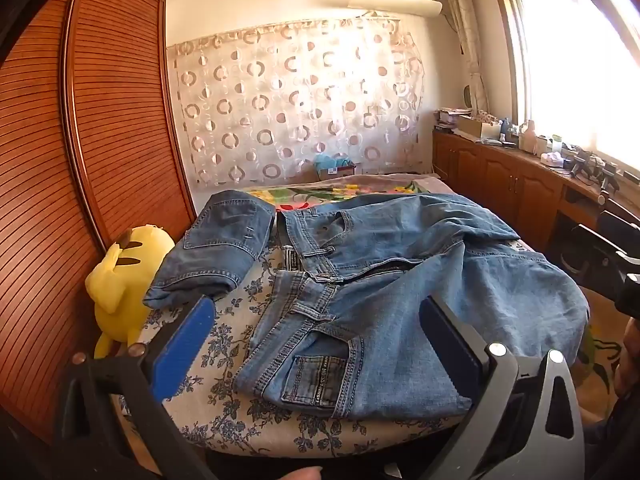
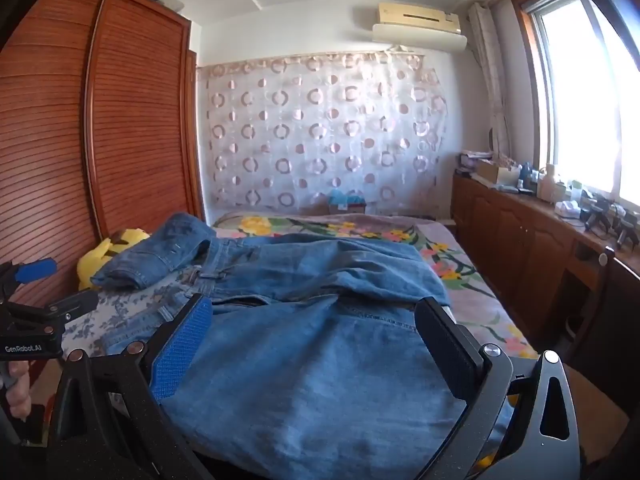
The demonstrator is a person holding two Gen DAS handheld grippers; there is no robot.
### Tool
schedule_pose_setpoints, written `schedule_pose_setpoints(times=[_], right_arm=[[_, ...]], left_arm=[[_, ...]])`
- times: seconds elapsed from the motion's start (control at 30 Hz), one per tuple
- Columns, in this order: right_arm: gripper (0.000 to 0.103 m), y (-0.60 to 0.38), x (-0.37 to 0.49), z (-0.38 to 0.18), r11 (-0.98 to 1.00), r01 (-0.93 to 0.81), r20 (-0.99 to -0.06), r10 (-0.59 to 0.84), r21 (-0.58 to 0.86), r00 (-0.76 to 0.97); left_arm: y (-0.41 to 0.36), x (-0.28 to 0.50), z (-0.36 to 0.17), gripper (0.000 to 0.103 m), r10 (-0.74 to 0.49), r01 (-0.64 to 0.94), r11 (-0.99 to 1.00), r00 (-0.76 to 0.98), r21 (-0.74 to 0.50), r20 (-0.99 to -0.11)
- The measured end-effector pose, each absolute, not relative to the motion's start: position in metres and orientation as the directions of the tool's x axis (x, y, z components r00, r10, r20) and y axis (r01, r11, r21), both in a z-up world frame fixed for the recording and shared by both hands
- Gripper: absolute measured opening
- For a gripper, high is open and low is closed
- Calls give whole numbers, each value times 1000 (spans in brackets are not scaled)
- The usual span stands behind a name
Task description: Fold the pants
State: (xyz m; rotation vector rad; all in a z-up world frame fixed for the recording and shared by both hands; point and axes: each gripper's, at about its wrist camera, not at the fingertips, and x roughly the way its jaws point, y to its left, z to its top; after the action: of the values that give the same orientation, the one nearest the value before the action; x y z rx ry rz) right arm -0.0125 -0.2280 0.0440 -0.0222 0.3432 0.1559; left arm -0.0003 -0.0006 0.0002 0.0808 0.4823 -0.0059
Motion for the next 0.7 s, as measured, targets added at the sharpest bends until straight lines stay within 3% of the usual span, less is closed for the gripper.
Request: schedule_pose_setpoints(times=[0.7], right_arm=[[103, -236, -14, 42, 989, -144, -363, 143, 24, 921]], left_arm=[[-6, -6, 6, 103, 7, 25, 998, 889, 64, -457]])
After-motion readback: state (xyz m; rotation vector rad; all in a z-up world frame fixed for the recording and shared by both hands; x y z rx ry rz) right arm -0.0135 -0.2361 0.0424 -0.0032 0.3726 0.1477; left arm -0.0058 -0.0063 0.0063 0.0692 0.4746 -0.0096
